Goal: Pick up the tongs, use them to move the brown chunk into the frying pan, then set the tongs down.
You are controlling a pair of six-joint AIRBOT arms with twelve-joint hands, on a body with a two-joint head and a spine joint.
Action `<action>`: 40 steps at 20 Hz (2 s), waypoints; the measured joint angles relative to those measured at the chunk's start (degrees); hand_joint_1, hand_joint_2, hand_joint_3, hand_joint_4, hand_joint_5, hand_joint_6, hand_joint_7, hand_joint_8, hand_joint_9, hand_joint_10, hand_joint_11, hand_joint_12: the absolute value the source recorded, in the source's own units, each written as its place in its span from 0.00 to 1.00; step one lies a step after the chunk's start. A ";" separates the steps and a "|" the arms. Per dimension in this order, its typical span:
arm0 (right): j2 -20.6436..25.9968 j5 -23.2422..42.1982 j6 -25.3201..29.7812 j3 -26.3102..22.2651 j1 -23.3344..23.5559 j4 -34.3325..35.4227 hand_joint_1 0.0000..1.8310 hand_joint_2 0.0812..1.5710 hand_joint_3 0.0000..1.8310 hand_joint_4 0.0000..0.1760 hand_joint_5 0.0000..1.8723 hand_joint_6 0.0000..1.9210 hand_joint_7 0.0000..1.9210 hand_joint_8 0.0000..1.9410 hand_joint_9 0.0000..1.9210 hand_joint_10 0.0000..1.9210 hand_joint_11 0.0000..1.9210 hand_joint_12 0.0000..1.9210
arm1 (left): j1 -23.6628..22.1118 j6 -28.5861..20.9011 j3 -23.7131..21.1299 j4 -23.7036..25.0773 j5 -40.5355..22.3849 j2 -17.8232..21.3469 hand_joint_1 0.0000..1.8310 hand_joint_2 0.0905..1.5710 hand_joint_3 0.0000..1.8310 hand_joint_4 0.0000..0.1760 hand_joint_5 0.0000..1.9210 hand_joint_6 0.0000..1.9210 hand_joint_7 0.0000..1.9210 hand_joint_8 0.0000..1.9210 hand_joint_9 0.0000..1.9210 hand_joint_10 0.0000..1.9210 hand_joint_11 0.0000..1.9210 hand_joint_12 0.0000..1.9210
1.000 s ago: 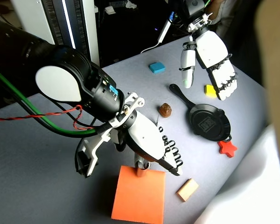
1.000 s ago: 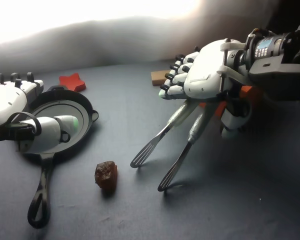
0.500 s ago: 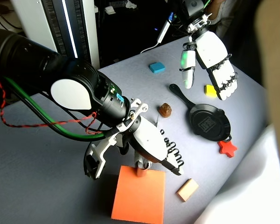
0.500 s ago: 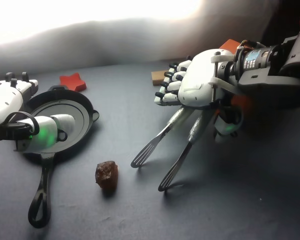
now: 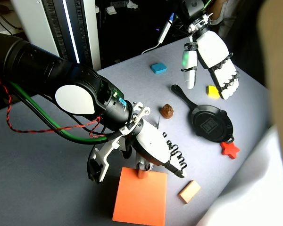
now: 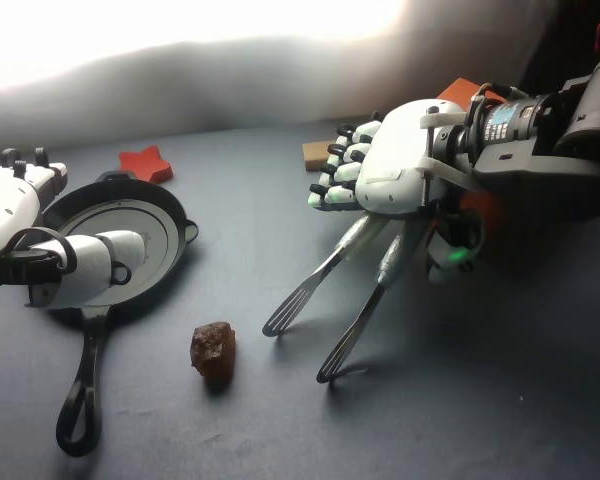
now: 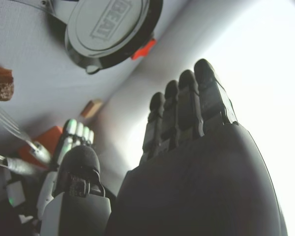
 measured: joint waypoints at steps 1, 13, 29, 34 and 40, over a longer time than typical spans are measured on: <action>0.00 0.07 0.00 0.00 0.00 0.00 0.54 0.57 0.00 0.00 0.04 0.01 0.06 0.01 0.07 0.00 0.00 0.14 | 0.00 0.00 -0.11 0.02 -0.24 0.00 0.00 0.79 0.00 0.00 0.05 0.00 0.04 0.00 0.03 0.00 0.00 0.09; -0.31 0.28 -0.09 -0.22 -0.33 0.00 0.59 0.70 0.01 0.00 0.41 0.06 0.46 0.03 0.43 0.07 0.15 0.71 | 0.22 -0.26 -0.70 -0.42 -2.71 -0.35 0.00 0.78 0.00 0.00 0.05 0.00 0.05 0.00 0.05 0.00 0.00 0.15; 6.08 -5.66 6.93 -9.42 7.93 -0.11 0.60 0.76 0.00 0.00 0.42 0.66 0.58 0.01 0.51 0.22 0.28 0.73 | 0.15 -0.81 -0.83 -1.31 -4.55 -0.35 0.01 0.79 0.00 0.00 0.04 0.00 0.05 0.00 0.04 0.00 0.00 0.12; 7.15 -13.20 37.38 -15.91 10.29 -25.38 0.60 0.76 0.00 0.00 0.42 0.65 0.58 0.01 0.50 0.23 0.28 0.73 | 0.11 -0.83 -0.85 -1.51 -4.98 -0.35 0.00 0.79 0.00 0.00 0.04 0.00 0.04 0.00 0.03 0.00 0.00 0.12; 8.35 -23.28 59.98 -22.73 10.01 -39.91 0.60 0.77 0.00 0.00 0.41 0.67 0.57 0.00 0.48 0.23 0.27 0.72 | -0.02 -0.87 -1.44 -2.08 -6.40 -0.35 0.01 0.79 0.00 0.00 0.05 0.00 0.05 0.00 0.04 0.00 0.00 0.13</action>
